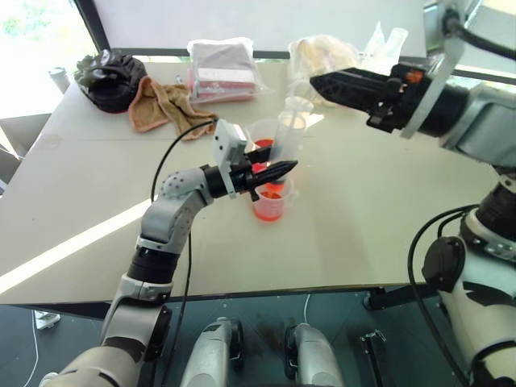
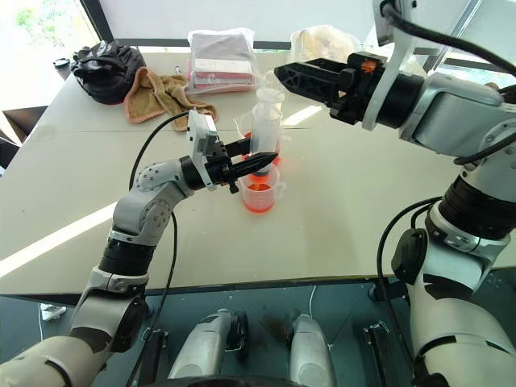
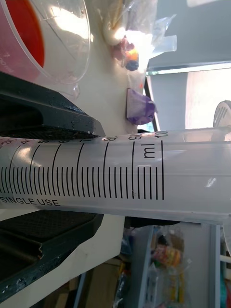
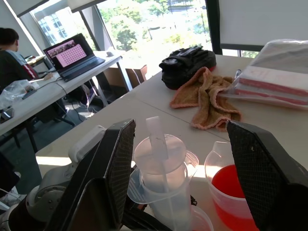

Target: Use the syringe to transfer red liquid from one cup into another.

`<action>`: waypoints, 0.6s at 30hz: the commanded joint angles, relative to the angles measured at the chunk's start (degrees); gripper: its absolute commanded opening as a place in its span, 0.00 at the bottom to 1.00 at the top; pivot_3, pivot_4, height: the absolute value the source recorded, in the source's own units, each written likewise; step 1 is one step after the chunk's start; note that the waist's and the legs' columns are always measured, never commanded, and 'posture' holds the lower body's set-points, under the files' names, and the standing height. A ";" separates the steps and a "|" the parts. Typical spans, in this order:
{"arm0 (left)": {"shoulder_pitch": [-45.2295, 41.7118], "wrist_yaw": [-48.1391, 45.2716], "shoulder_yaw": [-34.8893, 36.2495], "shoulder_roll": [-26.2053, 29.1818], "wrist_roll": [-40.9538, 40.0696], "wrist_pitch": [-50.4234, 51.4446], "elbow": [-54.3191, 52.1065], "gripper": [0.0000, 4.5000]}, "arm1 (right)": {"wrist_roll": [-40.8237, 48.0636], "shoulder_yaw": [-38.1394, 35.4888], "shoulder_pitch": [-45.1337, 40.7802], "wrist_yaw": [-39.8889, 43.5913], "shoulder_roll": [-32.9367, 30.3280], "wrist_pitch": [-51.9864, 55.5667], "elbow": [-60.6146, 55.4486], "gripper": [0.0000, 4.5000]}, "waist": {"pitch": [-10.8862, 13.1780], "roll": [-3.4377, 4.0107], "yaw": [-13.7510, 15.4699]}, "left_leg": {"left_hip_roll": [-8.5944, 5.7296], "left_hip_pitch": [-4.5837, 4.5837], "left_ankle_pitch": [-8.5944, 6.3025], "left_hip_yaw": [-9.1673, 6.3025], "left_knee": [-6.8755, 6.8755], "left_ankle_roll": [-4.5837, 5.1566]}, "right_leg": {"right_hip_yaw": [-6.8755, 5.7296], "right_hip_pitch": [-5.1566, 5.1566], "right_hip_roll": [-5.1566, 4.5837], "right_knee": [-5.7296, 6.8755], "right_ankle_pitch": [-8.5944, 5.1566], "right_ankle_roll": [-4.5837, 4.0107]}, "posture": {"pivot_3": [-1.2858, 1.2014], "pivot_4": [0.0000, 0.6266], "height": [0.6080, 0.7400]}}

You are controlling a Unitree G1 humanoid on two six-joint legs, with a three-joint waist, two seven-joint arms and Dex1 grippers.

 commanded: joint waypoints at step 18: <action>0.50 0.94 -0.23 0.15 -0.51 0.33 -3.42 0.30 | 2.53 3.75 0.86 -3.69 2.36 -4.73 -0.49 0.17 | 0.00 0.00 0.00 | 0.00 0.00 0.00 0.01 0.00 0.01 | -0.01 0.00 0.02 0.00 0.00 0.01 | 0.52 0.24 1.00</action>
